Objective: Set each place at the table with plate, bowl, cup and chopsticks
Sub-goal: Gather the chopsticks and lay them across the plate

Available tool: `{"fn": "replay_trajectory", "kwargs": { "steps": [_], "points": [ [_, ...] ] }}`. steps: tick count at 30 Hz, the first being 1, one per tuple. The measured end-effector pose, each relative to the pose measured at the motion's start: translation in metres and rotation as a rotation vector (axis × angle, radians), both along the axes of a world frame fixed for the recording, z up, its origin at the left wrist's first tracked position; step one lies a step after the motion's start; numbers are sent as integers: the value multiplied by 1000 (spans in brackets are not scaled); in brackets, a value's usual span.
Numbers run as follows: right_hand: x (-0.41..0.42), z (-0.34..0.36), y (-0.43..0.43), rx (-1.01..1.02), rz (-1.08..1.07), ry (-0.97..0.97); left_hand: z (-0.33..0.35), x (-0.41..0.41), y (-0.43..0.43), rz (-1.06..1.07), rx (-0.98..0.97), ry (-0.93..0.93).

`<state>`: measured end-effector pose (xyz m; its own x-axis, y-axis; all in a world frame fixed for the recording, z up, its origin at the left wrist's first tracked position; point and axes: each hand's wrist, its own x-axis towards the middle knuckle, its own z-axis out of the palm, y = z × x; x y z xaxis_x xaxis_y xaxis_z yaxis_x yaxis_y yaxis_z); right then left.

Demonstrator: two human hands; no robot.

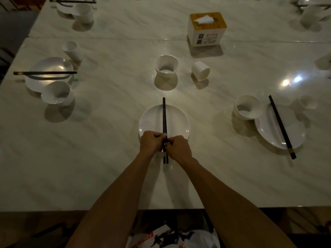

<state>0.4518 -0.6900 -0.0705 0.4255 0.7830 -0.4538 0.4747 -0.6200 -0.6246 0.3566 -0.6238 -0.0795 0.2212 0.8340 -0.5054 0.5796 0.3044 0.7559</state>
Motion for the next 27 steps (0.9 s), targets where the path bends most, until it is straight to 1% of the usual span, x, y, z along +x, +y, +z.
{"fn": "replay_trajectory", "kwargs": {
  "steps": [5, 7, 10, 13, 16, 20, 22, 25, 27],
  "points": [
    [2, 0, 1, -13, -26, 11, 4, -2, -3, -9, 8, -4],
    [6, 2, 1, 14, -50, -20, 11, -4, -1, 36, 69, 17],
    [23, 13, 4, 60, -104, -58, 22, -7, 12, 113, 192, 95],
    [50, 22, 16, 100, -160, -89, 33, -5, 36, 172, 260, 141],
    [81, 27, 38, 117, -208, -102, 41, 10, 62, 159, 324, 199],
    [128, 28, 75, 136, -213, -151, 44, 49, 96, 40, 458, 188],
    [153, 26, 93, 150, -236, -170, 42, 75, 111, -54, 536, 172],
    [189, 17, 114, 138, -252, -164, 38, 123, 134, -310, 716, 187],
    [209, 8, 122, 110, -243, -176, 32, 157, 155, -481, 803, 249]
  ]
}}
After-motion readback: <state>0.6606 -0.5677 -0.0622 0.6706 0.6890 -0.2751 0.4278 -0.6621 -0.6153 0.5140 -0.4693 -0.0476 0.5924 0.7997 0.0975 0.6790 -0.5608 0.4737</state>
